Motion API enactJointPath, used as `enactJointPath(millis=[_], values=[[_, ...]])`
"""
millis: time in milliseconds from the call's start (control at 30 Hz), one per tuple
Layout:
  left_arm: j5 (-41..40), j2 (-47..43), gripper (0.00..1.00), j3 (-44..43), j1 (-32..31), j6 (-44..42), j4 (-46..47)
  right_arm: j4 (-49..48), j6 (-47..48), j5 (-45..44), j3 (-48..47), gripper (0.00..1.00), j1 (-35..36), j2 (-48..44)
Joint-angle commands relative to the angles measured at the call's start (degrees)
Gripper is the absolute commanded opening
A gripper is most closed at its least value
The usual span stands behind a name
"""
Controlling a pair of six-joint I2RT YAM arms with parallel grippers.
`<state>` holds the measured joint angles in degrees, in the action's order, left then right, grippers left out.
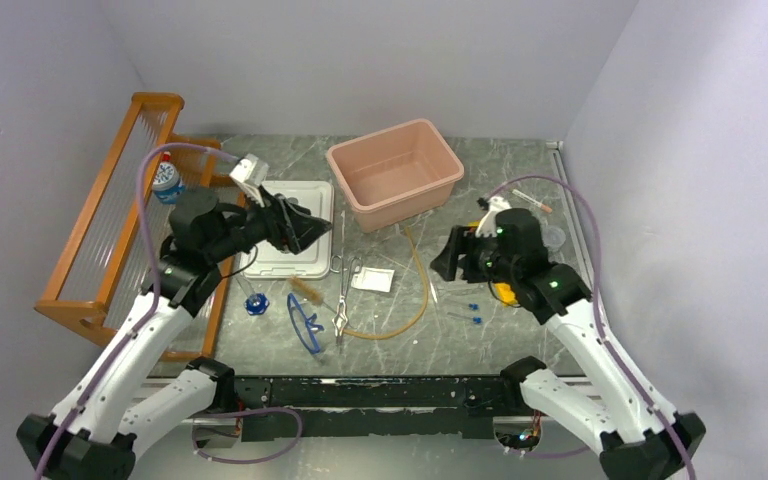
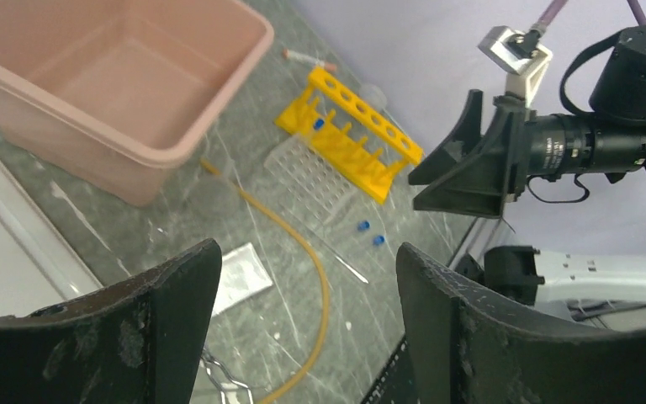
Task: Organize the chemistry lab equipment
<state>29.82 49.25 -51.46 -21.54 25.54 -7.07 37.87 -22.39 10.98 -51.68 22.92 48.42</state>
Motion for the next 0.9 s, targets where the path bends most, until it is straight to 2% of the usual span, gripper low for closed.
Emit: enactJointPath(millis=[0, 67, 233, 367, 633, 867], values=[[-1.2, 2.2, 0.81, 0.1, -4.0, 0.7, 1.6, -3.3, -5.7, -12.5, 2.7, 0.71, 10.4, 3.5], [-3.1, 3.2, 0.86, 0.1, -6.7, 1.0, 1.9, -3.6, -8.0, -19.1, 4.0, 0.69, 14.7, 6.4], [-6.1, 4.4, 0.88, 1.3, -10.0, 2.4, 3.3, -4.0, -10.6, -26.2, 5.7, 0.47, 22.0, 14.1], [-7.1, 5.2, 0.88, 1.5, -10.9, 3.0, 3.4, -3.0, -12.8, -32.8, 5.5, 0.47, 25.5, 20.9], [-7.6, 6.3, 0.87, 1.1, -11.3, 2.7, 3.1, -5.9, -15.1, -40.3, 6.1, 0.49, 24.5, 31.3], [-7.8, 7.1, 0.86, 0.6, -11.5, 2.1, 2.9, -12.9, -8.6, -35.1, 5.7, 0.36, 19.3, 36.4]])
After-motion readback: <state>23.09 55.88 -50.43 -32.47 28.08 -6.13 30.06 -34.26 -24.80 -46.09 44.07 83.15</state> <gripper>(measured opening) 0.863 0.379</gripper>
